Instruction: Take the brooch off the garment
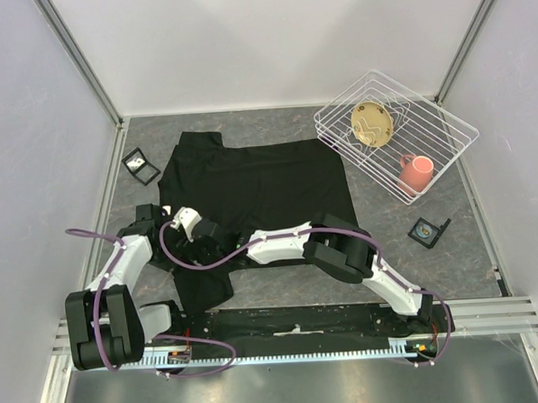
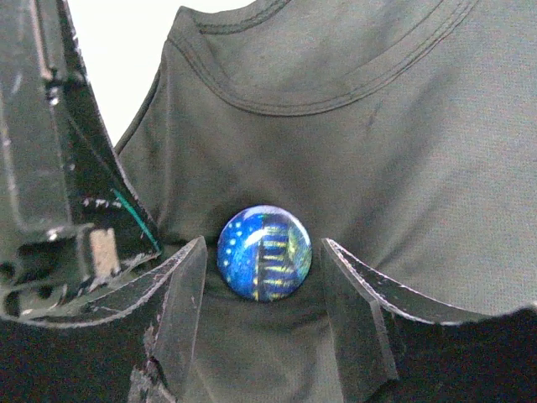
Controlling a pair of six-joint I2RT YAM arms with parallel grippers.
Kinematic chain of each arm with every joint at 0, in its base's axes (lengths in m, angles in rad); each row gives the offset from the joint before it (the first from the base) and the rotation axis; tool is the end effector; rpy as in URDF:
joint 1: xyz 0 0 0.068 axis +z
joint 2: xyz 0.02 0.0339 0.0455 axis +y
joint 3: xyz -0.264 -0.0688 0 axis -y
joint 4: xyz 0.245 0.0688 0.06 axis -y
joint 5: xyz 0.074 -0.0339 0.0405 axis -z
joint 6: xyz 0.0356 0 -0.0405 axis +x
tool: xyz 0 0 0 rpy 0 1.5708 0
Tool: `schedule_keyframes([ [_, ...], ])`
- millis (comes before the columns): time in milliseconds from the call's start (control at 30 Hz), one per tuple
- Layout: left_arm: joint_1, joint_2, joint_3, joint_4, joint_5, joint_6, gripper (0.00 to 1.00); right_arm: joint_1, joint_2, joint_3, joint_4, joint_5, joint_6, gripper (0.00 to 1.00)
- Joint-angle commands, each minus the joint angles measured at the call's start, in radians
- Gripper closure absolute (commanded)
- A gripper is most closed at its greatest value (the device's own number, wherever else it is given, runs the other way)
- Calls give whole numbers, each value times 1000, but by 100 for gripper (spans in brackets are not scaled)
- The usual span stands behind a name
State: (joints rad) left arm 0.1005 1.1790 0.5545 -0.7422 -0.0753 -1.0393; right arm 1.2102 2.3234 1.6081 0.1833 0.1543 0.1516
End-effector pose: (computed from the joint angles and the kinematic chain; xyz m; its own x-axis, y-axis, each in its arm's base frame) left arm 0.1741 0.0202 0.1557 -0.3945 -0.9037 -0.1662 -0.8983 0.4174 -0.1374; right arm 0.1882 0.4835 0.1354 -0.3095 -0.3978 -0.8637 -0.8407 0.5388 0.0531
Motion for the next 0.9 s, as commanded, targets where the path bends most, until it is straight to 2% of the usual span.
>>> schedule_keyframes([
  [0,2,-18,-19,-2,5,-51,88,15,-82,-23,-1,-25,-18,37],
  [67,2,-30,-16,-8,5,-51,88,15,-87,-31,14,-41,-12,39],
  [233,2,-136,25,-54,-18,-31,80,15,-85,-30,28,-70,2,43],
  [333,1,-169,62,-56,-38,-27,76,15,-70,-10,24,-67,2,49],
  [433,2,-130,90,-48,-41,-27,76,15,-53,10,13,-52,-6,57],
  [500,7,-90,94,-34,-41,-27,78,15,-42,18,4,-44,-10,57],
  [667,22,28,71,39,-29,-8,81,15,-36,33,-16,-29,-18,53],
  [867,50,47,22,46,-49,-4,82,15,-50,39,-30,-15,-35,47],
])
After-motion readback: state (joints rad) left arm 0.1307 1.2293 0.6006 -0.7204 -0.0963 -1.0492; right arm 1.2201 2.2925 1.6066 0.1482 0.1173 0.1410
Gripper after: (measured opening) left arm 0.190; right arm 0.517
